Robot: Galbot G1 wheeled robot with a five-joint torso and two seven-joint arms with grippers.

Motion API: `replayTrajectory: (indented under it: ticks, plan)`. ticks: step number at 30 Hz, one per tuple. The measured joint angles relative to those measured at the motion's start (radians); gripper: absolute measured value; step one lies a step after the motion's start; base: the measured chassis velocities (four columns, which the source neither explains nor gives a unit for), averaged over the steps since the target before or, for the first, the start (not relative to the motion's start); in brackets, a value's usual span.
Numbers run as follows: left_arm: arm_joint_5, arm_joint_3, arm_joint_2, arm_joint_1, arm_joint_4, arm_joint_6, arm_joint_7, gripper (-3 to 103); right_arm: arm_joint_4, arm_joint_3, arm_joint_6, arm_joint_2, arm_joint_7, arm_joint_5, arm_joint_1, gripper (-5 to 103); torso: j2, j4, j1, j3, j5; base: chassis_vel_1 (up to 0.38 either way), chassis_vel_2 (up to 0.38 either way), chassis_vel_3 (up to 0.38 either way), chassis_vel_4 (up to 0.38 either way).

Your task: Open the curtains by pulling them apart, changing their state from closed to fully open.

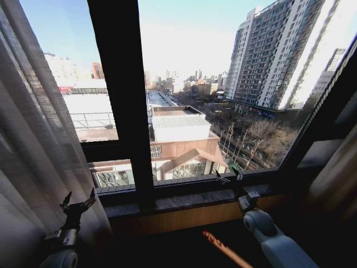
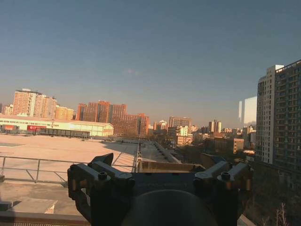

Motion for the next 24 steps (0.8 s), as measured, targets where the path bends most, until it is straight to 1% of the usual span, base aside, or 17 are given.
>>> replayTrajectory:
  ticks: [24]
  plan:
    - [0.0,0.0,0.0,0.0,0.0,0.0,0.0,100,0.0,0.0,0.0,0.0,0.0,0.0,0.0,100,0.0,0.0,0.0,0.0,0.0,0.0,0.0,0.0,0.0]
